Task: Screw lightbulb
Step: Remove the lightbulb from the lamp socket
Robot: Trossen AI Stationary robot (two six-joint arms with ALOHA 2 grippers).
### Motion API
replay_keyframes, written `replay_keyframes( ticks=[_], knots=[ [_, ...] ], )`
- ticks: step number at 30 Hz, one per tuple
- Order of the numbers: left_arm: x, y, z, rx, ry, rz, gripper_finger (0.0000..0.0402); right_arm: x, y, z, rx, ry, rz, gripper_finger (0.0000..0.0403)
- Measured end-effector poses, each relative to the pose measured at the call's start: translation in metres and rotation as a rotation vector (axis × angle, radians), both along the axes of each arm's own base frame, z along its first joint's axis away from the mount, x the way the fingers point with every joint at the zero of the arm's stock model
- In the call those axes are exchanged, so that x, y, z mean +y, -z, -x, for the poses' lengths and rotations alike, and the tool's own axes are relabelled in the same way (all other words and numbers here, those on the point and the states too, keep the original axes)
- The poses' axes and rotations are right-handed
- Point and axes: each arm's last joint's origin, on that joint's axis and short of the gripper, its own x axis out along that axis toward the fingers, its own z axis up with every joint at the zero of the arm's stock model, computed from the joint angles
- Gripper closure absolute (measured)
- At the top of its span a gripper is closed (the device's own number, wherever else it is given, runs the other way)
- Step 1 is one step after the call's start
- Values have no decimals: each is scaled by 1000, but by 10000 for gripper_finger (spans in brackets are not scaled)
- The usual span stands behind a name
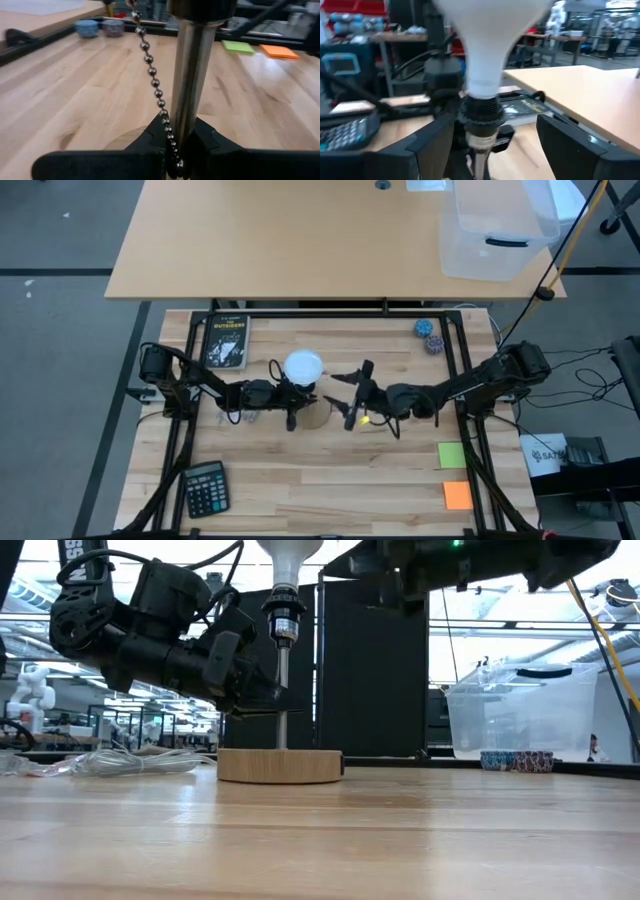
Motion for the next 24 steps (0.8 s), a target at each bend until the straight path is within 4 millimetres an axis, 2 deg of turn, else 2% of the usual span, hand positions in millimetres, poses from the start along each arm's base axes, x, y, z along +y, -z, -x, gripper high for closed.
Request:
replay_keyframes(
  ticks=[6,14,20,24],
  knots=[
    [1,0,0,-5,-36,-5,369,0,3,-11,-29,47,42,126],
    [4,0,1,-10,-152,-7,369,-1,1,-48,-74,86,90,126],
    [6,0,1,-16,-226,-2,369,-13,0,-73,-91,184,72,126],
    [7,0,2,-16,-256,-5,369,-23,-5,-83,-97,216,79,126]
  ],
)
